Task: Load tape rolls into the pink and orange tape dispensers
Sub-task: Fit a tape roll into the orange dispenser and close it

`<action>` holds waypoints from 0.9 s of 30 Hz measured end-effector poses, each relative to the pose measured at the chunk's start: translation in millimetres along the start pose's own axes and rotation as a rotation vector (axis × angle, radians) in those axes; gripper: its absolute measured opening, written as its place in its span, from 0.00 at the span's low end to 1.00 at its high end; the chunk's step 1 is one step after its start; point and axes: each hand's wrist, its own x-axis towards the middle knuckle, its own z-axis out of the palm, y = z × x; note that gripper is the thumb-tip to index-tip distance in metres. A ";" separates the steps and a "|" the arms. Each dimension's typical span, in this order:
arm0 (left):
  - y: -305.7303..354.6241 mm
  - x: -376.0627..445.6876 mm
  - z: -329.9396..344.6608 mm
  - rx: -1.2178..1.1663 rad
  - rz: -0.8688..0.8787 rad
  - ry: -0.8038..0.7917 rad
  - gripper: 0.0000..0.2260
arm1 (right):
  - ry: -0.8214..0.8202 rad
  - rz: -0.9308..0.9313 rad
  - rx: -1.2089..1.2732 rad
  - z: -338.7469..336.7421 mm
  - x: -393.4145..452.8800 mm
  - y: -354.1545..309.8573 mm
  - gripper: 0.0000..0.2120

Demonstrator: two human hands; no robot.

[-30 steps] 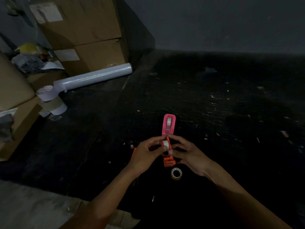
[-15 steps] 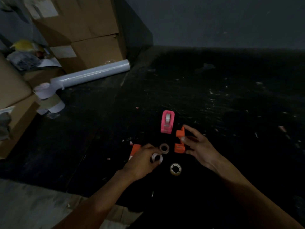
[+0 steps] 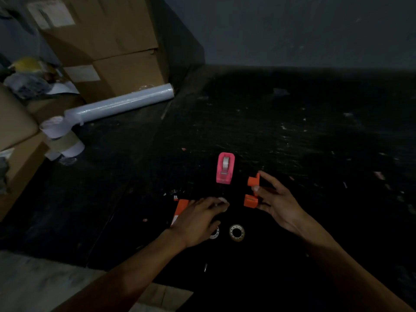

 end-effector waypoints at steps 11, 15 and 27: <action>-13.8 50.8 -10.9 0.142 0.169 -0.236 0.18 | 0.021 0.016 -0.070 -7.0 -4.6 2.2 0.27; -19.2 55.7 -7.9 -0.083 0.069 -0.127 0.15 | 0.002 -0.010 -0.157 -6.4 -8.2 7.9 0.27; 15.8 50.1 -41.5 -1.196 -0.448 0.115 0.11 | -0.091 -0.117 -0.155 24.3 -12.9 9.9 0.27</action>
